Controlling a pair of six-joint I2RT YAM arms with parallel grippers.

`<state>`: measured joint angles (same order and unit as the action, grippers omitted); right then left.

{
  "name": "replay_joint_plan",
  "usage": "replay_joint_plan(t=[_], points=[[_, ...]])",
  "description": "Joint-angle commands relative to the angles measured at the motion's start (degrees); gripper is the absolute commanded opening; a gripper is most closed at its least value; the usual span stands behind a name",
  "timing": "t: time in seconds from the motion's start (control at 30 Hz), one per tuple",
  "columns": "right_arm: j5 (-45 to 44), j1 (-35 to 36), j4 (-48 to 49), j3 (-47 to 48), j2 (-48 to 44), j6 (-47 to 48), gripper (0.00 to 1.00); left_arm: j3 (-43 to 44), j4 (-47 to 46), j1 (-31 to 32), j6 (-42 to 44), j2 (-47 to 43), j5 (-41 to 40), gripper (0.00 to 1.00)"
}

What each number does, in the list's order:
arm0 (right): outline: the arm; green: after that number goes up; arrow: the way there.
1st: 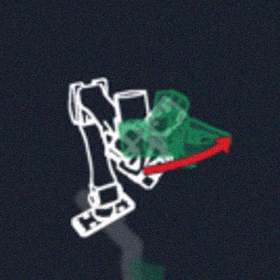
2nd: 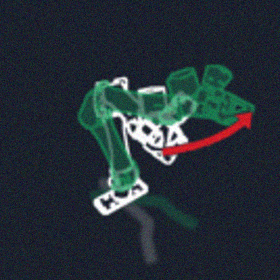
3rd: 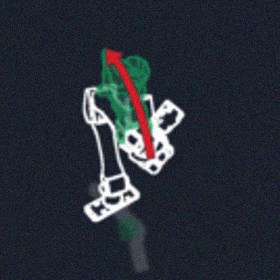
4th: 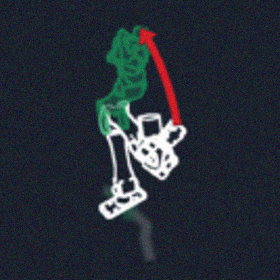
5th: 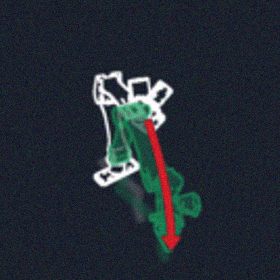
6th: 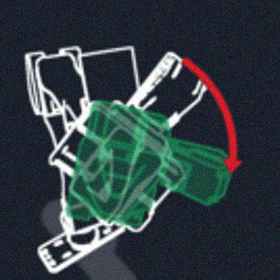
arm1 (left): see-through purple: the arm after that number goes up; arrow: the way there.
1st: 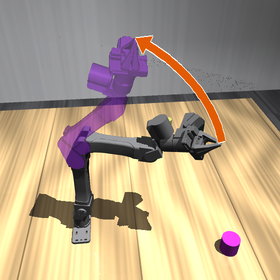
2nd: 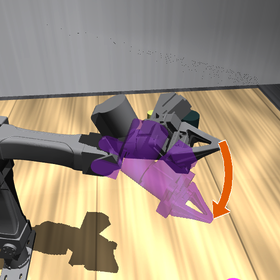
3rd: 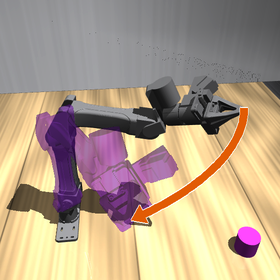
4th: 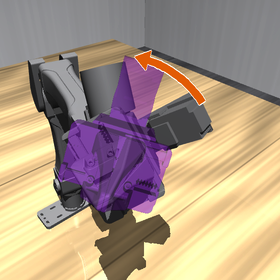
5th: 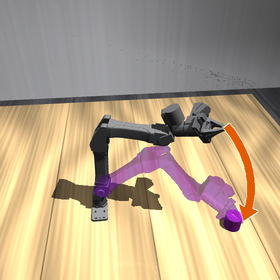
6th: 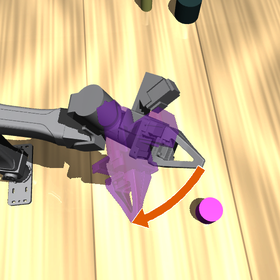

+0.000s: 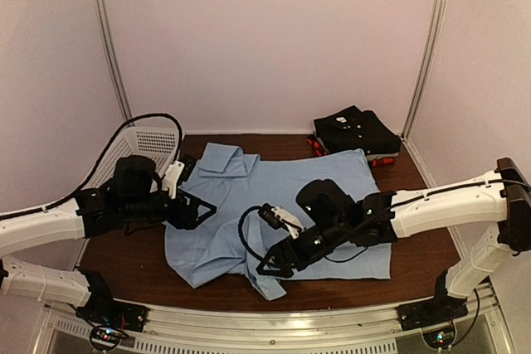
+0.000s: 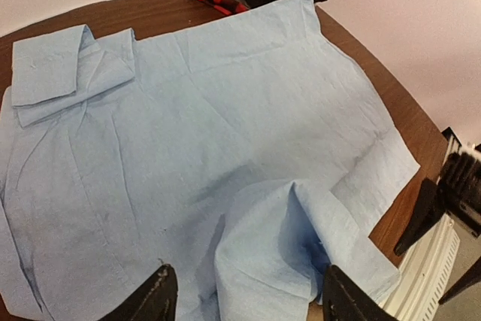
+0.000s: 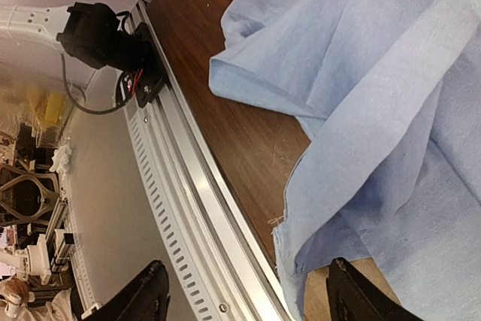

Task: Fold and stack the long sleeve shirts
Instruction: Pick up the sleeve from the center of the board, then pass from the right arm to the left

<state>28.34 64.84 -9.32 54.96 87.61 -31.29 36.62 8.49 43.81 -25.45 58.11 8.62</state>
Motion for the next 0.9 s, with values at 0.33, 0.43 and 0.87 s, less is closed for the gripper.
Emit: replay_joint_plan(t=[0.33, 0.43, 0.87], points=[[-7.08, 5.54, -7.71, 7.98, 6.92, 7.12, 0.0, 4.35, -2.12, -0.39, -2.37, 0.0, -6.86, 0.93], [-3.97, 3.31, -8.56, 11.29, 2.28, 7.59, 0.0, 3.47, -2.59, -0.39, -2.41, -1.16, -7.18, 0.97], [7.42, -10.35, 0.97, 23.75, 1.07, -1.13, 0.0, -7.24, -12.92, -0.39, -0.57, -10.67, 2.01, 0.98]])
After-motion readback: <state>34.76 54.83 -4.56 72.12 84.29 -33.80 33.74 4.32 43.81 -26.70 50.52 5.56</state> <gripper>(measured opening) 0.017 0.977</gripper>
